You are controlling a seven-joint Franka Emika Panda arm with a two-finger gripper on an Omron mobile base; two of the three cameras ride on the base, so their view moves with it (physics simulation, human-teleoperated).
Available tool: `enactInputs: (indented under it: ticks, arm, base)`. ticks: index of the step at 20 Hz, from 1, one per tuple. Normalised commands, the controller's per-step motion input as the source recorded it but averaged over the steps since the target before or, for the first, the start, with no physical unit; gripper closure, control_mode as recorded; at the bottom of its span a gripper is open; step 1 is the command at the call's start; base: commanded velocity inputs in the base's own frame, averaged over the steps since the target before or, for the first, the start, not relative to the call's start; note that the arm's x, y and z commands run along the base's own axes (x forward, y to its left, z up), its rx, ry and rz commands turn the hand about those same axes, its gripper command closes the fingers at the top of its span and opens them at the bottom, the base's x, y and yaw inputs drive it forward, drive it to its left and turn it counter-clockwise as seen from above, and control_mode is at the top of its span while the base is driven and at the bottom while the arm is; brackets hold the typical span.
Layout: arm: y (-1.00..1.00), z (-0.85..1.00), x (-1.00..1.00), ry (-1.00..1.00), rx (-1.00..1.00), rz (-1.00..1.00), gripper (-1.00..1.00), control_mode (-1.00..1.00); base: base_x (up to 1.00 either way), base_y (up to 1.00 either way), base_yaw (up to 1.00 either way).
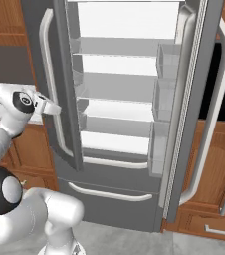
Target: Place one of the steaks on the plate and the other in the bowl. Then place the bowl in the fridge.
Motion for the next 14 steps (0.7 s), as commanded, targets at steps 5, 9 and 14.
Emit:
enactInputs:
  ticks: [5,9,14]
  arm:
    - [0.78,0.07,-0.63,0.06,-0.18,-0.39,1.0,-1.0]
    - [0.71,0.0,-0.19,0.0,-0.17,-0.29,1.0,-1.0]
    - [0.37,0.0,-0.02,0.0,-0.07,-0.13,-1.0,-1.0]
  base:
    - [0.0,0.0,0.0]
    - [0.0,0.0,0.0]
    - [0.0,0.0,0.0]
